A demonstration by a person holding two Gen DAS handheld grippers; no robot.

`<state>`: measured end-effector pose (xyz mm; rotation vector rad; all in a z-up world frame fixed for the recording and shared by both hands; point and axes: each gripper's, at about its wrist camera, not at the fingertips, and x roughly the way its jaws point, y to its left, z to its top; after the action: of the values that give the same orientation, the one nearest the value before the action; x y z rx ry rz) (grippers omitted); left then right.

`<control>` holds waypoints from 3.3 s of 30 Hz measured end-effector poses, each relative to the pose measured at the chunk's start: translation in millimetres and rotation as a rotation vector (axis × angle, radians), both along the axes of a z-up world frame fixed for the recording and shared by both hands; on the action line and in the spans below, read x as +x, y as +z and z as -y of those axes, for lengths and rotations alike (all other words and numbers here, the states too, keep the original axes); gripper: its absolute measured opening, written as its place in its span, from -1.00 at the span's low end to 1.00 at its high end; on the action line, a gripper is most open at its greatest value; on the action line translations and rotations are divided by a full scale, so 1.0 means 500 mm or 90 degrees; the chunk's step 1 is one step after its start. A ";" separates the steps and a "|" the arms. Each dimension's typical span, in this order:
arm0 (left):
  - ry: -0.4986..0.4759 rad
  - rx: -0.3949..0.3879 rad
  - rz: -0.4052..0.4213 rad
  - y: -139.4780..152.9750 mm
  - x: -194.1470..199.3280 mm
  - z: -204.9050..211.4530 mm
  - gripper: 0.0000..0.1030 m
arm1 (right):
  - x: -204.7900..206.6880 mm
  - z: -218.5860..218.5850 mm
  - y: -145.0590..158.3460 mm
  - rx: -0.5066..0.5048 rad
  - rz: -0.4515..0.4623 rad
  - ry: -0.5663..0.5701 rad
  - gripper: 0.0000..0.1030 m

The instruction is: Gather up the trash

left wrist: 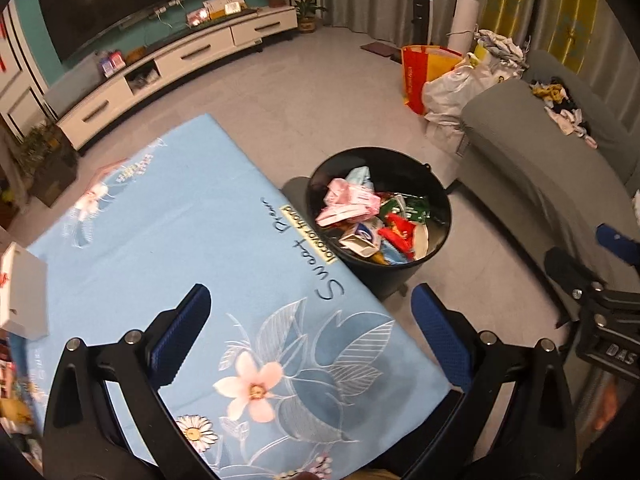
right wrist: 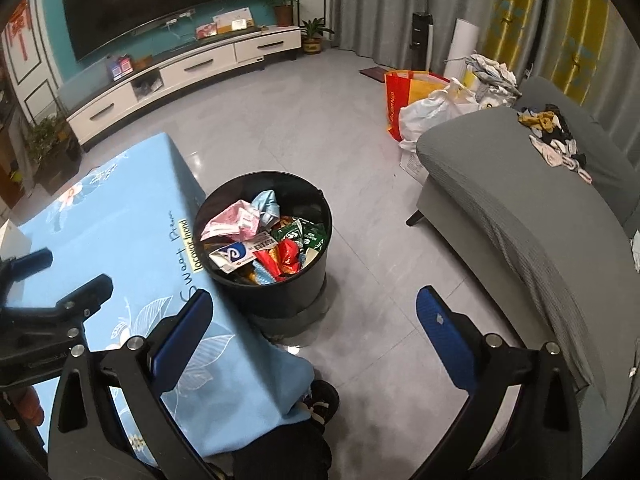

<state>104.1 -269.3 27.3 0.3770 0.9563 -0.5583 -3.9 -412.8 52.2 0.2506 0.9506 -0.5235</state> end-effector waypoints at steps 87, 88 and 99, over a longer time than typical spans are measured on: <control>0.024 0.007 0.064 0.059 -0.040 -0.063 0.94 | -0.011 -0.042 0.023 0.006 0.010 0.029 0.93; 0.023 0.008 0.063 0.057 -0.039 -0.063 0.94 | -0.010 -0.041 0.023 0.007 0.010 0.028 0.93; 0.026 0.010 0.063 0.048 -0.041 -0.062 0.94 | -0.009 -0.038 0.020 0.008 0.011 0.030 0.93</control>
<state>83.7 -238.3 51.5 0.3951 0.8714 -0.4905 -8.5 -393.9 62.3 0.2428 0.9416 -0.4723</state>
